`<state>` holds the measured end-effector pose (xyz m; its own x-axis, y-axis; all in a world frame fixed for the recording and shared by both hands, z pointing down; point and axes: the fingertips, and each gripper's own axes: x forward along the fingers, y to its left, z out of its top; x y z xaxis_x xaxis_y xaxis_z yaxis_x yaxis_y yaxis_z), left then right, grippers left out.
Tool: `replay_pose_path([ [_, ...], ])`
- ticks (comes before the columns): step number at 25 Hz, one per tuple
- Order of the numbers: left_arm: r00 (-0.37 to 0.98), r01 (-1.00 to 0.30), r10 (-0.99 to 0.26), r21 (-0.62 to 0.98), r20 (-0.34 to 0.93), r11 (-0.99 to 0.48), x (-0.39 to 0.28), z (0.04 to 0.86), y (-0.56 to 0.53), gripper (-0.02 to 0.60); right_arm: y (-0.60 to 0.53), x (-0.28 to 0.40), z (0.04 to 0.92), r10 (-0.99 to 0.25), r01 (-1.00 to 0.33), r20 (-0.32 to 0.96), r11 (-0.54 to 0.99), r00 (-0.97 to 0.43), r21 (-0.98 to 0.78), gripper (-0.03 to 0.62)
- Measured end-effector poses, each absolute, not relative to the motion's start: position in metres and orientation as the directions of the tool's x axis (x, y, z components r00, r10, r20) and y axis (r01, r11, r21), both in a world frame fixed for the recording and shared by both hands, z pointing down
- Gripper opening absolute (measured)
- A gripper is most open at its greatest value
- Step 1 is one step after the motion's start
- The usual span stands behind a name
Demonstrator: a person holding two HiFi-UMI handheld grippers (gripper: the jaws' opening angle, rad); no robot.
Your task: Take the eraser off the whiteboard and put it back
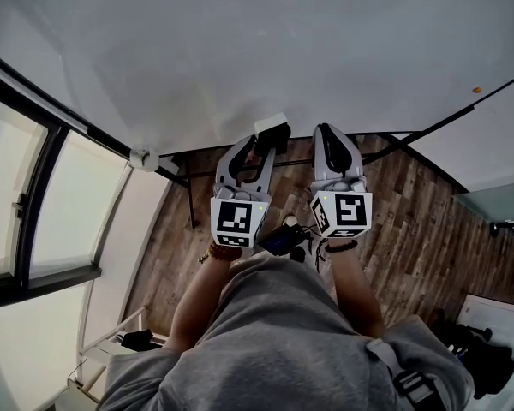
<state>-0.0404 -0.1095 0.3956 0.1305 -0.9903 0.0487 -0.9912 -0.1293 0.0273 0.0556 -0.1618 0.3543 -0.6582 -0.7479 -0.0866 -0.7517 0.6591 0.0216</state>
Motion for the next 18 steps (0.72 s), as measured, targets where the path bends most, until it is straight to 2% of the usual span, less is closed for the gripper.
replay_pose_path([
  [18, 0.148, -0.988, -0.987, 0.045, 0.07, -0.145, -0.134, 0.416, -0.047, 0.135, -0.095, -0.046, 0.354, -0.708, -0.715, -0.103, 0.695, -0.699, 0.074, 0.034],
])
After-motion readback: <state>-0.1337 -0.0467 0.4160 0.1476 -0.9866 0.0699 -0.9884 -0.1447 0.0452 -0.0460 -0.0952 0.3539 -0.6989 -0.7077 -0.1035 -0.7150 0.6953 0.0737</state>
